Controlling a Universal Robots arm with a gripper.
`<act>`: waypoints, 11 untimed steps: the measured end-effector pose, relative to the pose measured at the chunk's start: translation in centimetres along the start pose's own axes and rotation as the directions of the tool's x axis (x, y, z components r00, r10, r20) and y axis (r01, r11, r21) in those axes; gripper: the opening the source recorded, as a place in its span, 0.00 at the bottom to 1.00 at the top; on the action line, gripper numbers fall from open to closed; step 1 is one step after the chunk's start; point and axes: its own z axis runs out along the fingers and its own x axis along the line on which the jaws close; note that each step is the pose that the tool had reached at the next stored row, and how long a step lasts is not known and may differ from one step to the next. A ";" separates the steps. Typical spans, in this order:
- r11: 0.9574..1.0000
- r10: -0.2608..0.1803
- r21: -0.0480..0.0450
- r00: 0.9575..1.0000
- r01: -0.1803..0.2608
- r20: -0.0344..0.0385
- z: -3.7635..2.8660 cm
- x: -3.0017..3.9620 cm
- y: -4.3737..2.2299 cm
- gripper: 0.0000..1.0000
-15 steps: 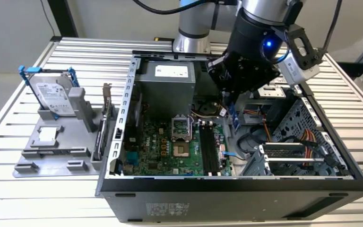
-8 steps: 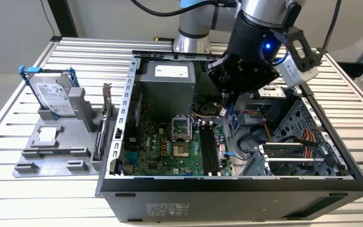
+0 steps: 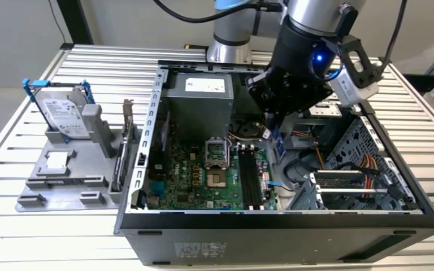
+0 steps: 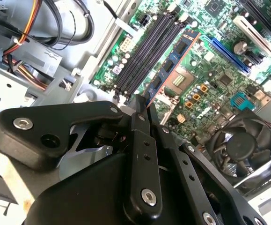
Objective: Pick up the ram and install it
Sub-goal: 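Insert the ram into the slot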
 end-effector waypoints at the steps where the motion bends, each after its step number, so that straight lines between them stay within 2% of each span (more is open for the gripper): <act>1: 1.000 0.000 0.000 1.000 0.000 0.000 0.05 0.00 0.00 0.00; 11: 1.000 0.000 0.004 1.000 0.000 0.000 0.57 -0.02 0.00 0.00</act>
